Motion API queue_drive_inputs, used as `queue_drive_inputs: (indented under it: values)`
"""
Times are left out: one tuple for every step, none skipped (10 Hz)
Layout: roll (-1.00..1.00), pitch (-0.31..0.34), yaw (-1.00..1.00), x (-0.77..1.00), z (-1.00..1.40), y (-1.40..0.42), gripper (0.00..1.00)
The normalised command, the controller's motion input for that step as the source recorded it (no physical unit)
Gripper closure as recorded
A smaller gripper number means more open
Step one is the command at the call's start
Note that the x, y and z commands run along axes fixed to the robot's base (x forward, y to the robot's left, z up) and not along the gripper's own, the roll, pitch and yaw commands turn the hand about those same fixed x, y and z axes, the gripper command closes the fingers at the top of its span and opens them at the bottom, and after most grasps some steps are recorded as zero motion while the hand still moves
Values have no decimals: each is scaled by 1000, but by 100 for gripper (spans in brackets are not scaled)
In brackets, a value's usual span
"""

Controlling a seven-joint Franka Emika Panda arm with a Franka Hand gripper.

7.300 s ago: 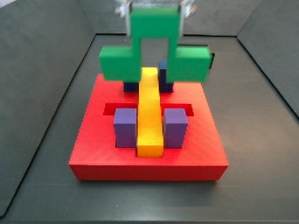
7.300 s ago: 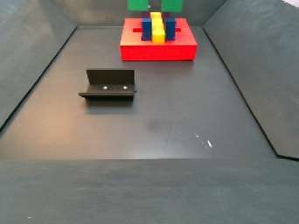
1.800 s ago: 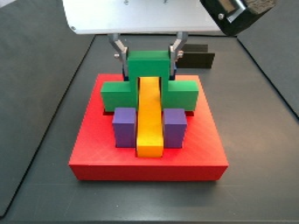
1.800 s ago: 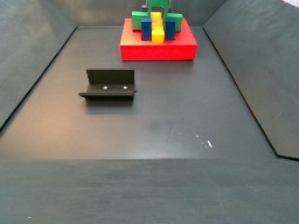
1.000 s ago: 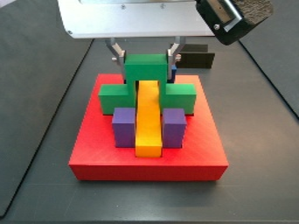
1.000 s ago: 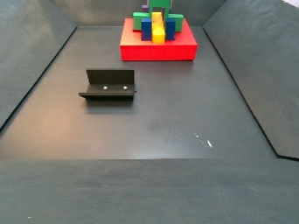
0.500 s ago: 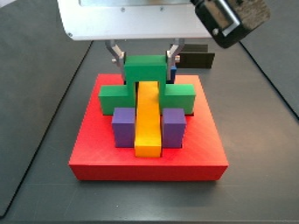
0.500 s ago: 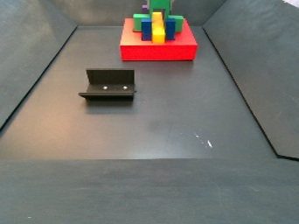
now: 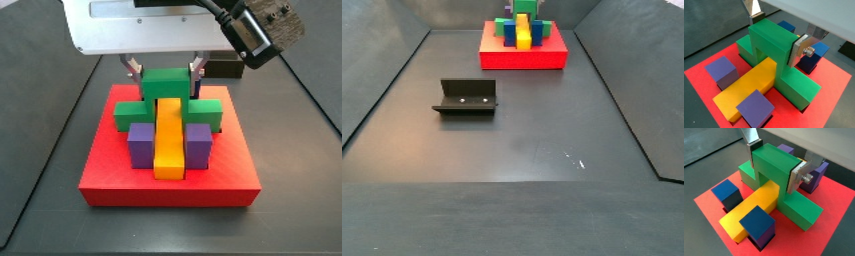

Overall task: Pick up the green object. Move up. Place the green object on the fixture. Regrasp the green object. Move to above the board. Insert the green object.
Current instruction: Insert the green object.

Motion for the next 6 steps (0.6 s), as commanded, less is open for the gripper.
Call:
queue_drive_inputs:
  values:
    - [94,-4,0,306,-280,-83,100]
    - [101,0,106,663,-454,0,100]
    - [67,0,51,543,-511,0,100]
    - [59,0,29,491,-523,0,100]
    - [40,0,29,531,-557,0,100]
    - [33,0,0,560,-617,0,100]
